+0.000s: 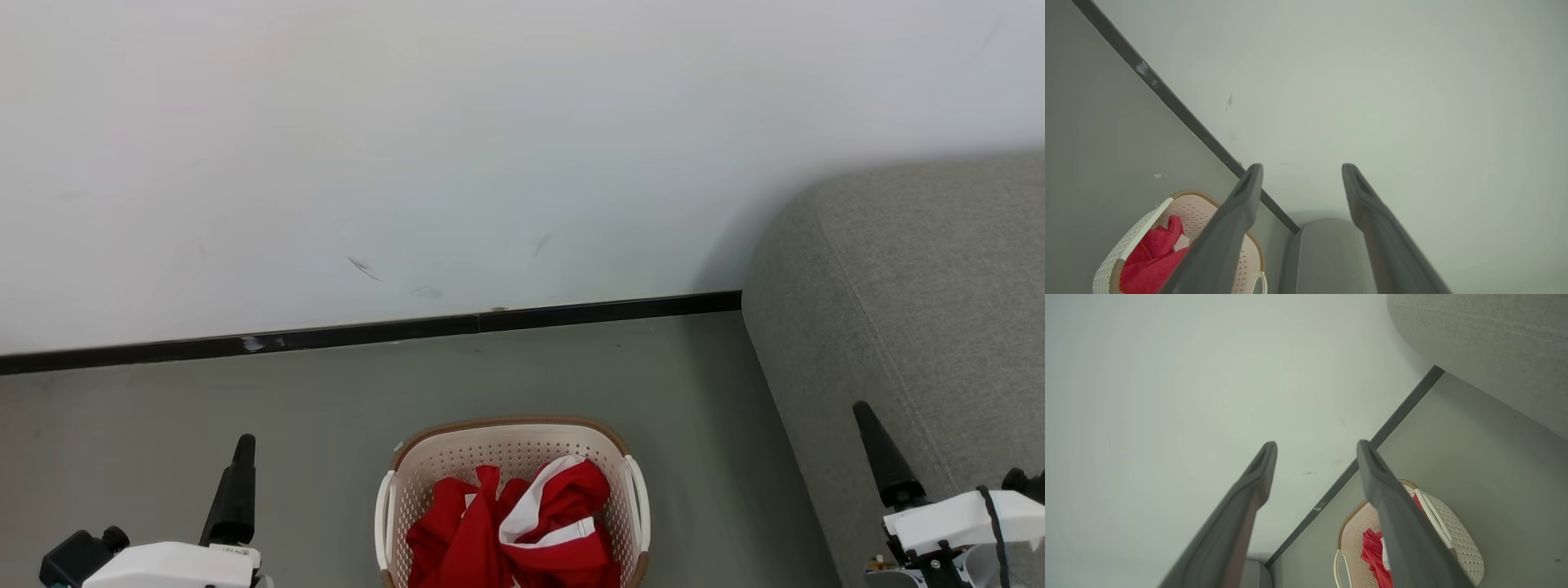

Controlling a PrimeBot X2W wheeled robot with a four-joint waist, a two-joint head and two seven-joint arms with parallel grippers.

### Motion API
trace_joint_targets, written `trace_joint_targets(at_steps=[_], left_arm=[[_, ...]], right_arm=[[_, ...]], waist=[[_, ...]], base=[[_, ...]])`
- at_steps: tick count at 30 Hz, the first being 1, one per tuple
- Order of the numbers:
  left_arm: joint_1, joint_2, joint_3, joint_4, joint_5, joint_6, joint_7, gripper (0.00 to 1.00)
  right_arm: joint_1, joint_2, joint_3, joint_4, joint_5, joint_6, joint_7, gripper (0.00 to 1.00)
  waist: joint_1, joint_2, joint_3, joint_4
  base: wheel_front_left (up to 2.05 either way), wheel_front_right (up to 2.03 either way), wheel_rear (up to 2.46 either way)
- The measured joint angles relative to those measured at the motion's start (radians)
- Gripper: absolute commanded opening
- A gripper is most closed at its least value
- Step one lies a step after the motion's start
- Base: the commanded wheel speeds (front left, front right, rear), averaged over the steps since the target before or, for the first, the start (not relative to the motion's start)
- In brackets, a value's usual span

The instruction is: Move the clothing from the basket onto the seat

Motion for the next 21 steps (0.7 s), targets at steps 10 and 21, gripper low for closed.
trace_joint_targets(at_steps=[10,21], left_arm=[[-0.015,0.014,-0.003,0.006,0.139,0.000,-0.035,1.00],[-0.038,0.034,-0.002,0.010,0.344,0.000,-0.078,1.00]], right_arm=[[-0.014,-0.028,0.048,-0.026,-0.194,0.001,-0.034,1.00],[-0.032,-0.070,0.135,-0.039,-0.458,0.001,-0.075,1.00]], waist=[[-0.0087,0.0000,-0.003,0.004],[-0.0136,0.0000,-0.005,0.004]], base=[[0.00,0.00,0.00],[0.00,0.00,0.00]])
